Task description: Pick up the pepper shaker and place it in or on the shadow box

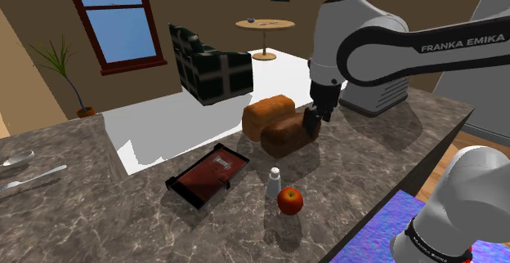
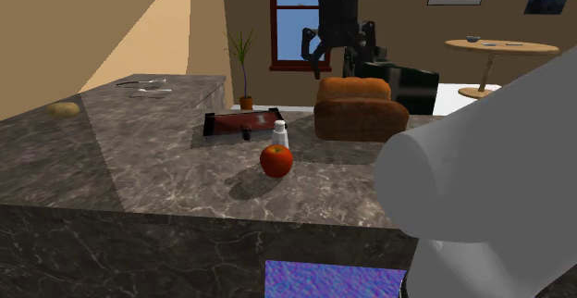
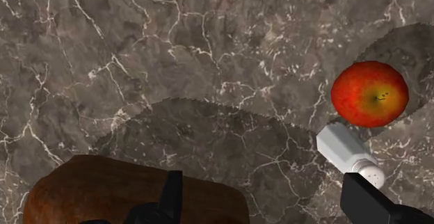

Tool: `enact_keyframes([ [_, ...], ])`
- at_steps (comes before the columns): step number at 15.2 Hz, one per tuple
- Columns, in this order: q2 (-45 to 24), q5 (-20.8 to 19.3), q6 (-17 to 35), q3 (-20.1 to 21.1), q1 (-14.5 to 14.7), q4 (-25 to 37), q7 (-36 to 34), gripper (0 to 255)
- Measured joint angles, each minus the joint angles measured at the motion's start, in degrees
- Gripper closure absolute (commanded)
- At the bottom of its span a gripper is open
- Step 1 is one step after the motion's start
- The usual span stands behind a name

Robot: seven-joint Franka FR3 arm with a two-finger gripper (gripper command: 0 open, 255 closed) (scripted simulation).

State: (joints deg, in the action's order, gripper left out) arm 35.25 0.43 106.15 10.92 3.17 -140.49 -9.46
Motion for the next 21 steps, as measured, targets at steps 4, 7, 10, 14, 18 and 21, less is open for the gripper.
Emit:
enact_keyframes([
  [4, -5.99, 1.53, 4.50, 4.36, 0.78, 0.42, -6.20, 0],
  [7, -11.20, 1.72, 7.60, 7.10, 0.83, 1.87, -10.41, 0],
  [10, -17.20, 1.36, 10.45, 10.16, 0.99, 4.19, -15.37, 0],
  [14, -24.58, -0.31, 13.46, 13.02, 1.02, 7.52, -20.95, 0],
  [18, -26.07, -0.85, 16.41, 13.34, 0.95, 5.88, -21.79, 0],
  [21, -27.29, -1.42, 18.73, 13.52, 0.86, 4.66, -22.33, 0],
])
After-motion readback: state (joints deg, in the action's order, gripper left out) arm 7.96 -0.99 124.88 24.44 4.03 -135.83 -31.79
